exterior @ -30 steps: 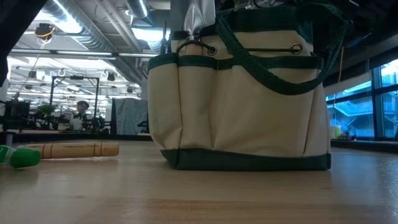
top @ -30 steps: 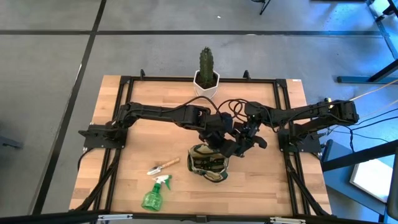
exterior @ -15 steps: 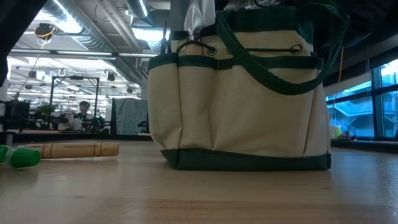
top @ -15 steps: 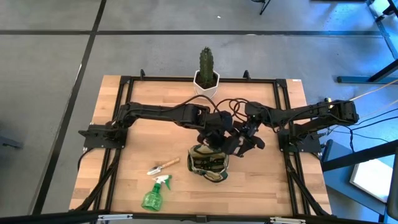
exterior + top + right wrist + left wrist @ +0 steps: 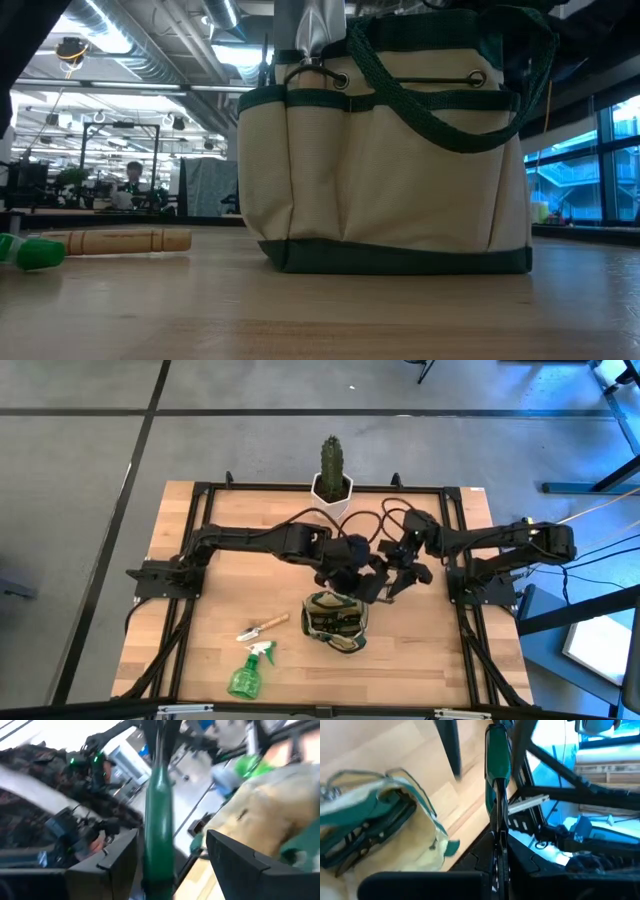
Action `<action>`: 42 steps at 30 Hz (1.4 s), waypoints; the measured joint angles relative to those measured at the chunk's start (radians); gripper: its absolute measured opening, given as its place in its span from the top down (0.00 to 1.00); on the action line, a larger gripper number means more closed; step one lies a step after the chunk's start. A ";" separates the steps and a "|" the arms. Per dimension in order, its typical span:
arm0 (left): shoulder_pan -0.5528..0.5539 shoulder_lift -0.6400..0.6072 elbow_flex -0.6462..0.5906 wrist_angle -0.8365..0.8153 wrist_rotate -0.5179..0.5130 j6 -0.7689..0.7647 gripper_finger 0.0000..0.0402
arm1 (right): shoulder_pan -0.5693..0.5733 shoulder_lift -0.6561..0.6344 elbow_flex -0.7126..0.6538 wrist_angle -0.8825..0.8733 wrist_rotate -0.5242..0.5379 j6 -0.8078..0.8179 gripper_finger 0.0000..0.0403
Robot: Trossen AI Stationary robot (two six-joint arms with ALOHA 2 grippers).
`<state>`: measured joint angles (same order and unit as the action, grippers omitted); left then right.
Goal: Pick & Place Garden tools in Gardening bag
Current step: Put the green fruit pruner into the green gardening bag
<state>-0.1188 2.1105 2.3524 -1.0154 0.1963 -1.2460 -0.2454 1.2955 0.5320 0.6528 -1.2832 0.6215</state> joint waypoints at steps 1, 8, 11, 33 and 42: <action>-0.008 0.000 0.000 -0.003 -0.004 -0.005 0.96 | -0.018 -0.009 0.000 0.000 0.003 0.006 0.42; -0.046 0.000 0.000 -0.013 -0.051 -0.052 0.96 | -0.122 -0.055 0.000 -0.001 0.028 0.008 0.42; -0.052 0.000 0.000 -0.029 -0.033 -0.071 0.96 | -0.169 -0.067 0.000 -0.033 0.054 0.008 0.42; -0.063 0.009 -0.002 -0.176 -0.044 -0.172 0.96 | -0.177 -0.317 0.000 -0.460 -0.032 -0.394 0.42; -0.049 0.052 -0.008 -0.121 -0.014 -0.202 0.96 | -0.112 -0.316 0.000 -0.775 0.022 -0.632 0.42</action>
<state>-0.1677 2.1629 2.3444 -1.1363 0.1819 -1.4479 -0.3570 0.9791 0.5316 -0.1225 -1.2612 -0.0110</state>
